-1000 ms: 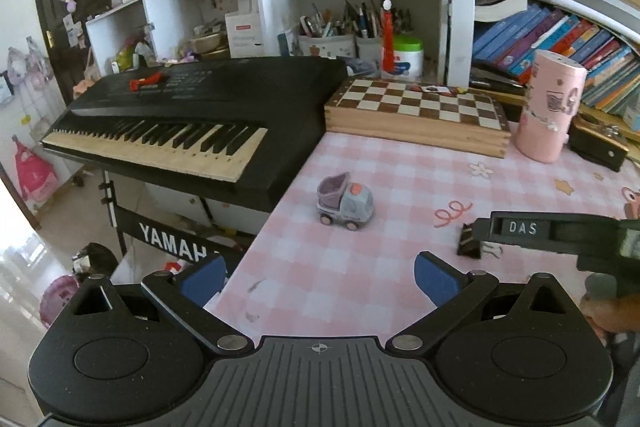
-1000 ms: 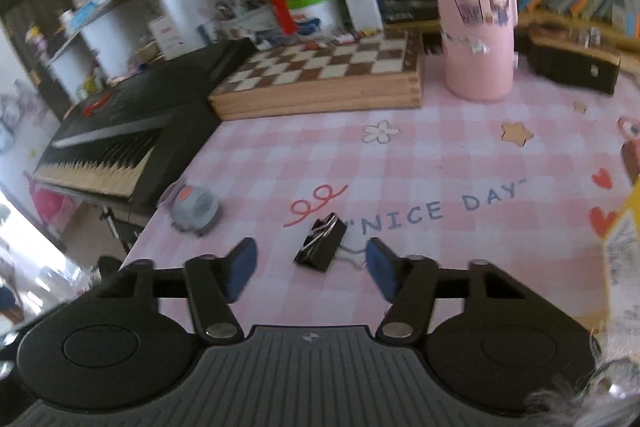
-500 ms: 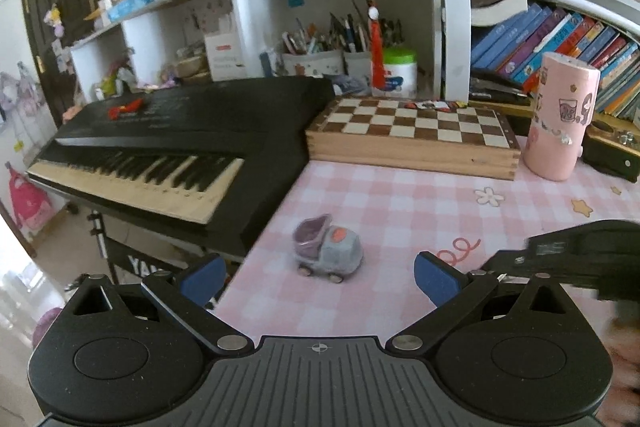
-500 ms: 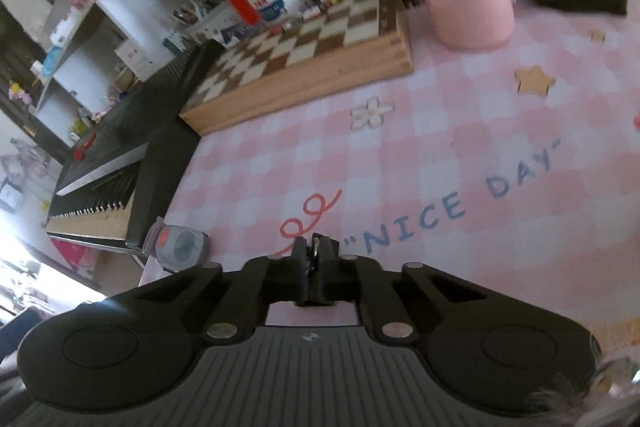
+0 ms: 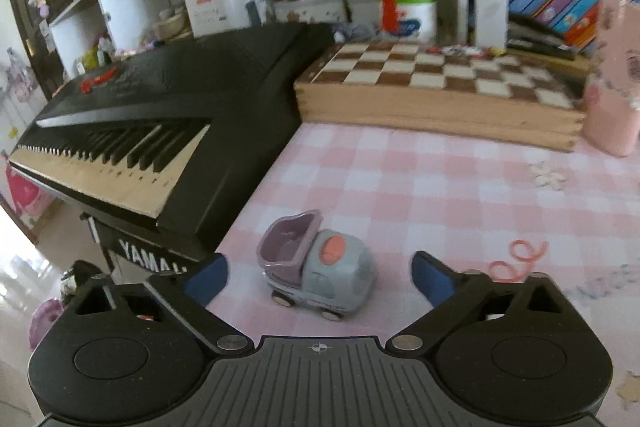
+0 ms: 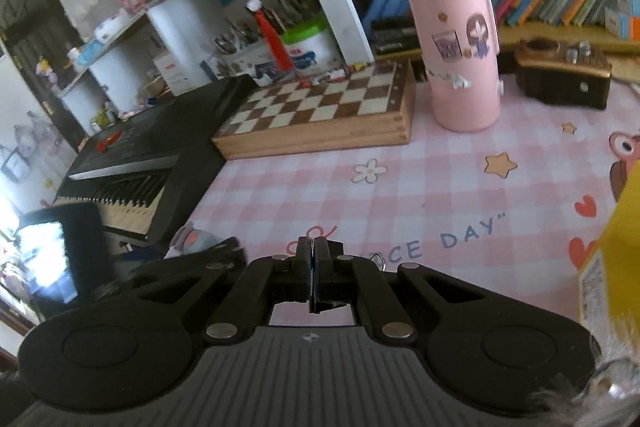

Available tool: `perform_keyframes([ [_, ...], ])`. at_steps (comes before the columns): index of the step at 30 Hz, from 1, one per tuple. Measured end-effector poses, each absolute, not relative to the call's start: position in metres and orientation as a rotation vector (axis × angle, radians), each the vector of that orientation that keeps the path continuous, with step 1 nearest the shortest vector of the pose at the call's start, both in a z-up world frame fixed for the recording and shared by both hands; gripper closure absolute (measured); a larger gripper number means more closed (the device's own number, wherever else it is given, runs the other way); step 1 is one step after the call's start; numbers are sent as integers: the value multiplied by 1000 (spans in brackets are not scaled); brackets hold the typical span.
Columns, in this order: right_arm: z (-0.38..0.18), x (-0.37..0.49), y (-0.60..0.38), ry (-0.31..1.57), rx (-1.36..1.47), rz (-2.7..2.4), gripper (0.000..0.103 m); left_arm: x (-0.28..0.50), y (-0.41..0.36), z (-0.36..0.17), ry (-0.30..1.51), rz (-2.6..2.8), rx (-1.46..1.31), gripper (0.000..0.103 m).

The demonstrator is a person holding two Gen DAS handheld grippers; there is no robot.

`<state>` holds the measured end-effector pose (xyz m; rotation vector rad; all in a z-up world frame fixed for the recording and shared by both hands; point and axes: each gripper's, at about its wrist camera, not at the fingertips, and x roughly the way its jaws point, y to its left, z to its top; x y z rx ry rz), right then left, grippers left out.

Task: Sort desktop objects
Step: 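Grasp the grey toy truck with the left gripper while the right gripper grasps the black binder clip, then lift and carry the toy truck and binder clip toward the yellow box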

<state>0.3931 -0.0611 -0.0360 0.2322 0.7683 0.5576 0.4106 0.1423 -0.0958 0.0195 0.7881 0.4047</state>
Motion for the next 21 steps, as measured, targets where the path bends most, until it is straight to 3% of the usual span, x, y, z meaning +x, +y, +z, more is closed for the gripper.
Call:
perform_keyframes([
  [5,-34,381,-66,772,206,566,101,413,155,-101,802,382,-56,39],
  [21,-9,329,-86,676,101,483,101,305,125,-11,636,181,-138,40],
])
